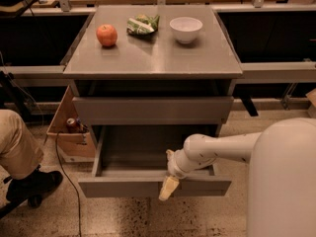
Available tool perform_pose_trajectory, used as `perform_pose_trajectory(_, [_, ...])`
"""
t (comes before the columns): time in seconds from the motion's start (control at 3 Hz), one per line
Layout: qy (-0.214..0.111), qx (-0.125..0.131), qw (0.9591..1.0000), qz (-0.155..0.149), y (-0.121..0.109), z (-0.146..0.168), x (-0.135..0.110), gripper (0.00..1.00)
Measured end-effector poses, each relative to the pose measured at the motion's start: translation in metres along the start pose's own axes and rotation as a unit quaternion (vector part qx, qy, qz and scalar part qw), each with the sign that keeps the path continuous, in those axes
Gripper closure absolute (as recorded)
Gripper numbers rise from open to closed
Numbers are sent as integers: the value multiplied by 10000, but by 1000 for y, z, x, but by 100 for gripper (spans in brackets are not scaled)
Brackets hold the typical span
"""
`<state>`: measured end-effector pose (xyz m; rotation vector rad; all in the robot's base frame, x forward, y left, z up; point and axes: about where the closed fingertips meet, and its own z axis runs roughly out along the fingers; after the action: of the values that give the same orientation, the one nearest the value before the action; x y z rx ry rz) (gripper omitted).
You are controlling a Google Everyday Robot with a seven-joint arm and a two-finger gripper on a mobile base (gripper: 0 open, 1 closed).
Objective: Open middle drawer
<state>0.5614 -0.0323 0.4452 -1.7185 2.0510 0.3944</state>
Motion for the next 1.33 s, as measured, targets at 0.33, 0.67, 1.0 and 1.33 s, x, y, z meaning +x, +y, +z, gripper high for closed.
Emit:
perform_pose_trajectory(0.33, [96, 26, 9999, -70, -18, -16, 7, 0])
perform_pose_trajectory(0.67, [216, 116, 9997, -92, -37, -38, 14, 16])
perform_pose_trajectory(1.0, [273, 222, 9993, -86, -49, -53, 19, 38])
perform_pose_trajectory(1.33, [250, 356, 9991, -5, -59, -64, 23, 61])
